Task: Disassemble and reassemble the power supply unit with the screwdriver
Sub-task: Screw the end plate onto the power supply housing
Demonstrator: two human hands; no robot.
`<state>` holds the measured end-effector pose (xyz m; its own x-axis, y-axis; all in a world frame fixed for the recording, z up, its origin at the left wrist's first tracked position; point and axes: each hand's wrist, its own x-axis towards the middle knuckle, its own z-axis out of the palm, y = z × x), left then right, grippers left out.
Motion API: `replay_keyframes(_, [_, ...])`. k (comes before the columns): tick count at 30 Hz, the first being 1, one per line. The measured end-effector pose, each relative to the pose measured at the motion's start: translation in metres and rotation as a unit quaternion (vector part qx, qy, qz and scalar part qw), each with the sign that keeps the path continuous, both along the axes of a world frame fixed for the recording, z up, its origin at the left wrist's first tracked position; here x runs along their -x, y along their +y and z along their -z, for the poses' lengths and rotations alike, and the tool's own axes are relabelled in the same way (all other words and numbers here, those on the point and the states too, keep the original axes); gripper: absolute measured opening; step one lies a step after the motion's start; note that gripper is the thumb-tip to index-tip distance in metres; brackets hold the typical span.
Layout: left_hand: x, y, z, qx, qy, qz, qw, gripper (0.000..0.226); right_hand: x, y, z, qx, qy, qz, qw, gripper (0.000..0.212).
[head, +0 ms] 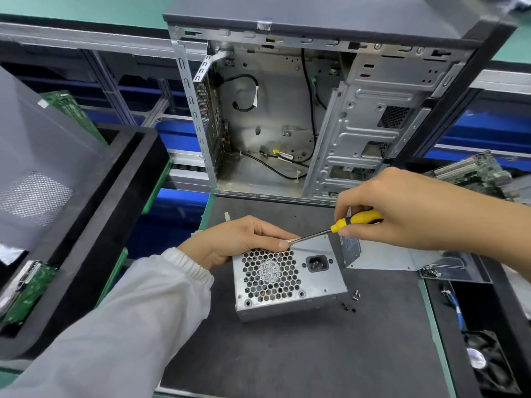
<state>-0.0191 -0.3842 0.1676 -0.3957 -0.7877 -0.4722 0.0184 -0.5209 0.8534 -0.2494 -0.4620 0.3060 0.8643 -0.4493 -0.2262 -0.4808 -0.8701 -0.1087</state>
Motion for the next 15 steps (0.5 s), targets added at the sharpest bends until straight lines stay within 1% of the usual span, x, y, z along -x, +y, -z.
replay_keyframes(4, [0.0,0.0,0.0,0.003,-0.011,-0.008,1.0,0.032,-0.003,0.005,-0.002,0.027,0.01,-0.004,1.0,0.015])
replay_keyframes(11, [0.001,0.0,-0.001,-0.008,-0.011,-0.015,1.0,0.025,-0.005,0.008,-0.003,0.053,0.047,-0.01,0.997,0.015])
replay_keyframes(15, [0.001,0.0,-0.001,-0.007,-0.015,-0.013,1.0,0.032,-0.011,0.013,-0.009,0.087,0.084,-0.033,0.992,0.018])
